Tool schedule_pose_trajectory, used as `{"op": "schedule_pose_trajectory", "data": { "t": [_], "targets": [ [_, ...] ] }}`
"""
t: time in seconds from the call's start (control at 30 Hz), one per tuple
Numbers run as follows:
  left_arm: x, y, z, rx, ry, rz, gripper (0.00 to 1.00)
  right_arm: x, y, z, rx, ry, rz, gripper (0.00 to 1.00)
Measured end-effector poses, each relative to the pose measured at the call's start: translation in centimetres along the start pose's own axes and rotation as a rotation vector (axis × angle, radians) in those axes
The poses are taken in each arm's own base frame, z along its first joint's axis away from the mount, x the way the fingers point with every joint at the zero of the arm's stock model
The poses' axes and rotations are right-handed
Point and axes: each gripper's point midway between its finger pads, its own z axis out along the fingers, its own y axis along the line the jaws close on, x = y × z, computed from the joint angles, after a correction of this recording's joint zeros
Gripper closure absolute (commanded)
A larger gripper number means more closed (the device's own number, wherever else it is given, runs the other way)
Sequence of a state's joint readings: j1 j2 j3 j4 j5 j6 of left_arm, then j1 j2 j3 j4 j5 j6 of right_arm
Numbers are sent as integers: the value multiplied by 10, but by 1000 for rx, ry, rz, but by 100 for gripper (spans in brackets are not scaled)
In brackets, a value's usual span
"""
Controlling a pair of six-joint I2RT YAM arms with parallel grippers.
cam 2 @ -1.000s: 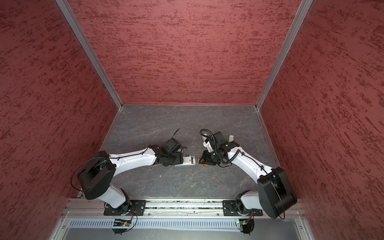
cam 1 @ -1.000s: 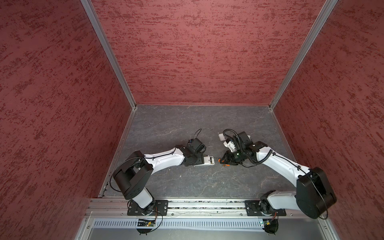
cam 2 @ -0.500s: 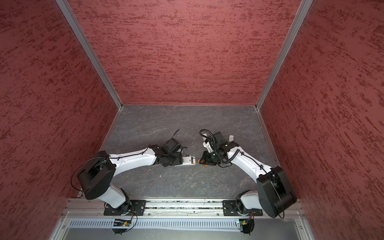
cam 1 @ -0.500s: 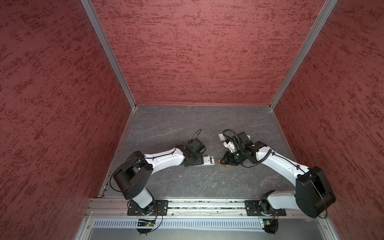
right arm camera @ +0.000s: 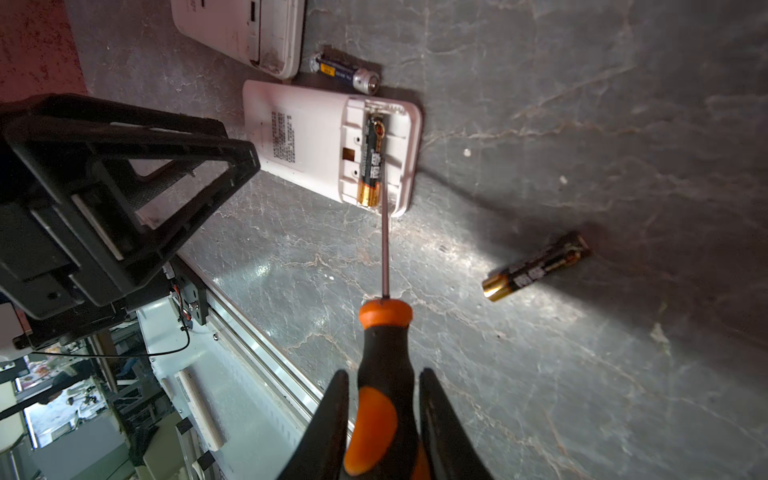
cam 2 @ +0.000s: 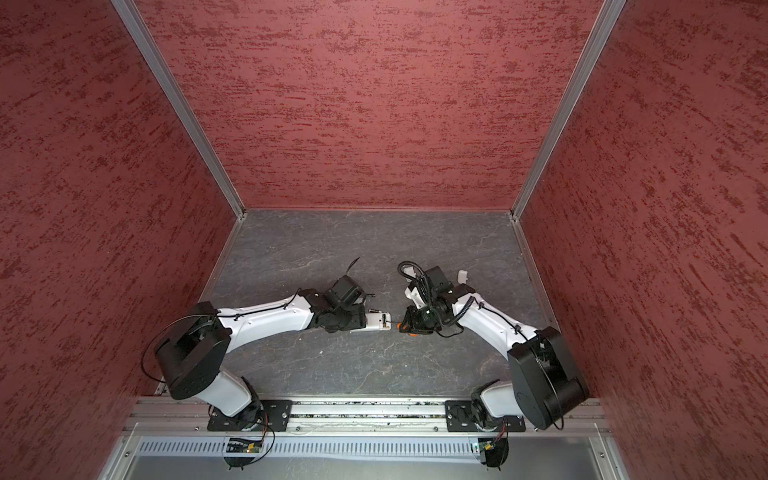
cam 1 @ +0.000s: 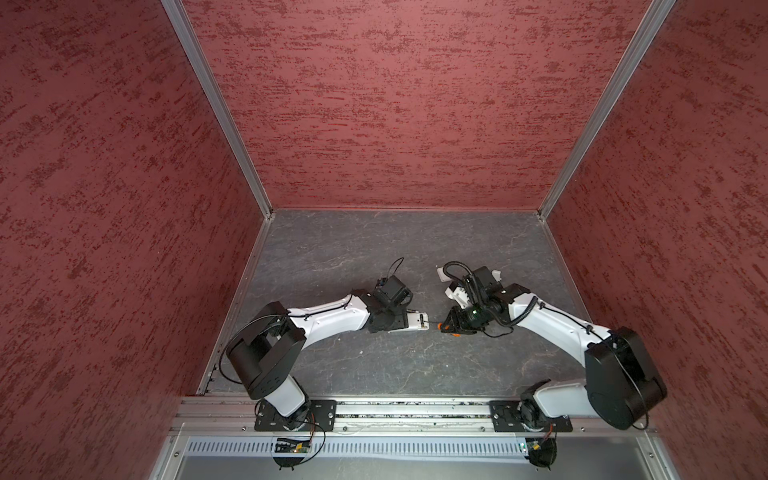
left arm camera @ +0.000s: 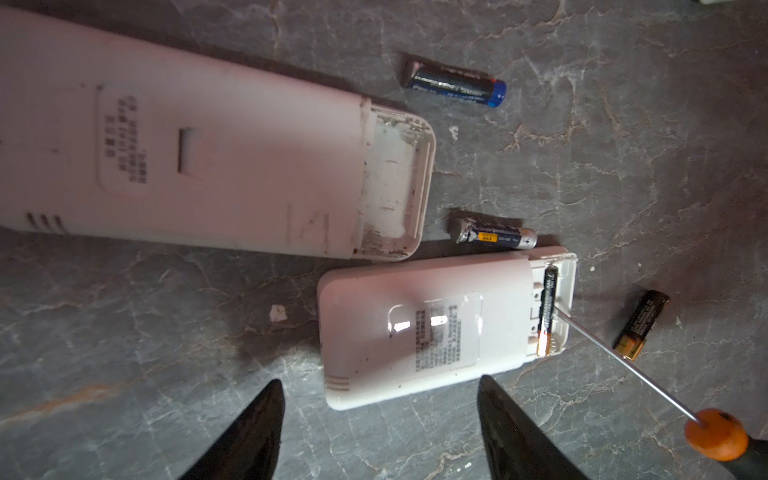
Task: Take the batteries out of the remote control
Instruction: 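Insert the screwdriver tip beside the remaining battery with the right gripper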
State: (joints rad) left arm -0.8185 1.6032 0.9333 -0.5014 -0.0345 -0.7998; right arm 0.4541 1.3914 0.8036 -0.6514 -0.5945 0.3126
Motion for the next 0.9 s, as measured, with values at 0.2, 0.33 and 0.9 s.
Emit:
{"op": "schedule_pose_trajectory", "data": {
  "t": [0.2,0.33,0.9],
  "targets": [
    [0,0,1,-2,2,0,27,2,10,0,-57,14,-15,100],
    [3,3,6,-16,15,1,28,2,15,1,-87,17,-25,100],
    [5,7,18,-84,10,4,31,4,7,-1,-59,-6,-45,100]
  ]
}}
